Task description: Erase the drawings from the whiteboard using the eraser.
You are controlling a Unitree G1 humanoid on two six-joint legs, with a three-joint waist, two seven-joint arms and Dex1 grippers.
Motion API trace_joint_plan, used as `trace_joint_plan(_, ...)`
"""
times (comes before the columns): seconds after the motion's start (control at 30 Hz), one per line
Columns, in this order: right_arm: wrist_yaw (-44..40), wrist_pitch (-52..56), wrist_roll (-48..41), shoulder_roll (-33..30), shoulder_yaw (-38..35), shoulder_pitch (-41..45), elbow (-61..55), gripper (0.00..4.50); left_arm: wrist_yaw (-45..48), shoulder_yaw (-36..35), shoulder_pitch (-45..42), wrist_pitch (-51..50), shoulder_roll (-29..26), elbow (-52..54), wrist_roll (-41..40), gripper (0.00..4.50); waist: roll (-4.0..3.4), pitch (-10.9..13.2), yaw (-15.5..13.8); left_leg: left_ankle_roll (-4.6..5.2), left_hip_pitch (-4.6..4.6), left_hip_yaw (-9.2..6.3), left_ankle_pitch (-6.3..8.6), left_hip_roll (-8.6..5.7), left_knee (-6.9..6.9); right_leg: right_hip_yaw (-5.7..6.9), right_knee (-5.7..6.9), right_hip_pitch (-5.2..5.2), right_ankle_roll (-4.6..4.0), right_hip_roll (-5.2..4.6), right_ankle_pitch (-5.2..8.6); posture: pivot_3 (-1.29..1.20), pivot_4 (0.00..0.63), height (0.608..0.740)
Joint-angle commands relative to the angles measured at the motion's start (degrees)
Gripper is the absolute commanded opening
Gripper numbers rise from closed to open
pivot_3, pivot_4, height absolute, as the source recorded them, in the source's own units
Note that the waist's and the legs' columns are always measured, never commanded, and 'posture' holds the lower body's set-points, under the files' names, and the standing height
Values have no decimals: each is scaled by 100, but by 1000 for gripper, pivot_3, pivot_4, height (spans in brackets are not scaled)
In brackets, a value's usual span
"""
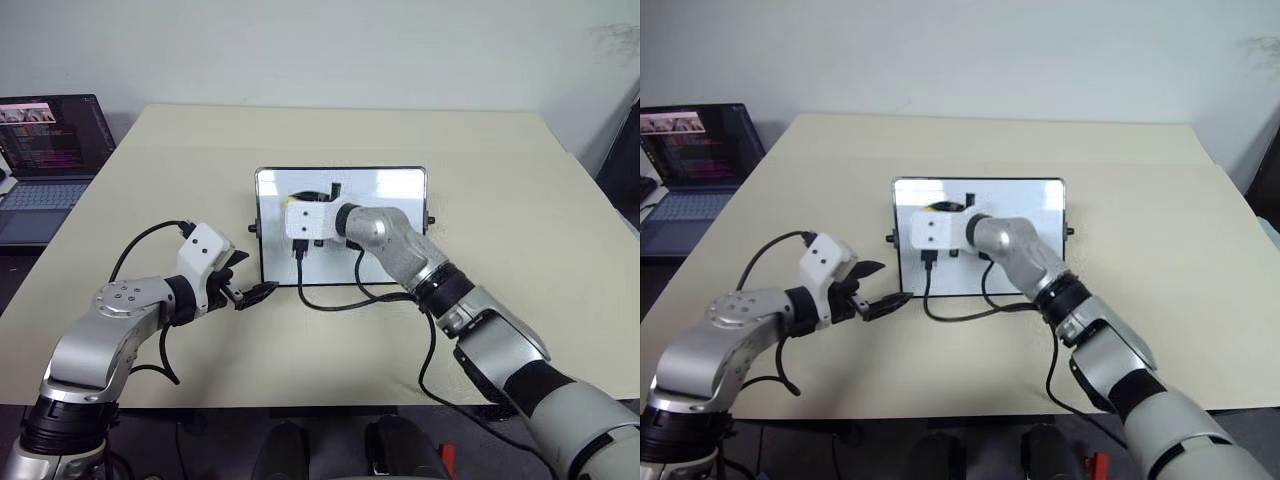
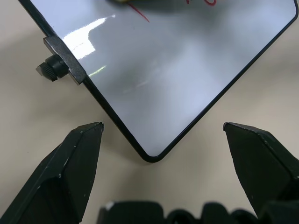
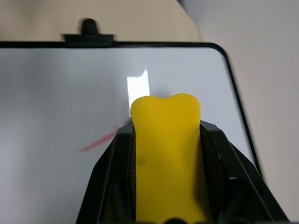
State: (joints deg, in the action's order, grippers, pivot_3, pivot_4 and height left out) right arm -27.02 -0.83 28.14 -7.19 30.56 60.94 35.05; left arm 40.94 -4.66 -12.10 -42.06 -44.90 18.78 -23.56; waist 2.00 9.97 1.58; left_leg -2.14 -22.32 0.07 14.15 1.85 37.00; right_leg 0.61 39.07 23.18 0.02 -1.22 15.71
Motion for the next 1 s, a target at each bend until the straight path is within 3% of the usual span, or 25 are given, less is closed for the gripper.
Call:
trace_joint_plan(0.03,-294,138,131,-219,64,-148,151,1413,23,-33,-124,90,7,170,-3,4500,0,0,-2,0,-1,0,0,0,0,0,0,0,0,0,0,0,150,740)
trace_joint_plan(0.2,-869,200,230,-398,335,-451,-54,1413,38,-18,-140,104,13,152,2,4500,3,-4,1,0,7,2,0,-1,0,-1,1,-5,0,-1,0,0,150,740)
trace_joint_plan(0.37,-904,218,280,-466,382,-460,-142,1413,60,-4,-163,109,13,134,6,4500,1,-2,-2,2,58,-3,-1,4,-2,2,0,-50,0,4,2,0,150,740)
trace_joint_plan(0.5,-56,-14,302,-296,168,-183,-4,1413,91,10,-181,123,16,112,22,4500,1,-1,-3,4,68,-5,-2,3,0,2,-3,-64,21,3,15,0,150,740)
trace_joint_plan(0.7,332,-198,167,-156,59,-19,99,1413,115,25,-183,134,24,109,31,4500,0,0,-1,3,55,-4,-2,4,-2,1,-6,-53,-4,4,2,0,150,740)
trace_joint_plan(1.0,-852,-38,243,-407,455,-489,-180,1413,128,28,-207,151,17,76,42,4500,1,0,7,3,54,-1,-1,4,-9,1,-11,-51,-5,2,4,0,150,740)
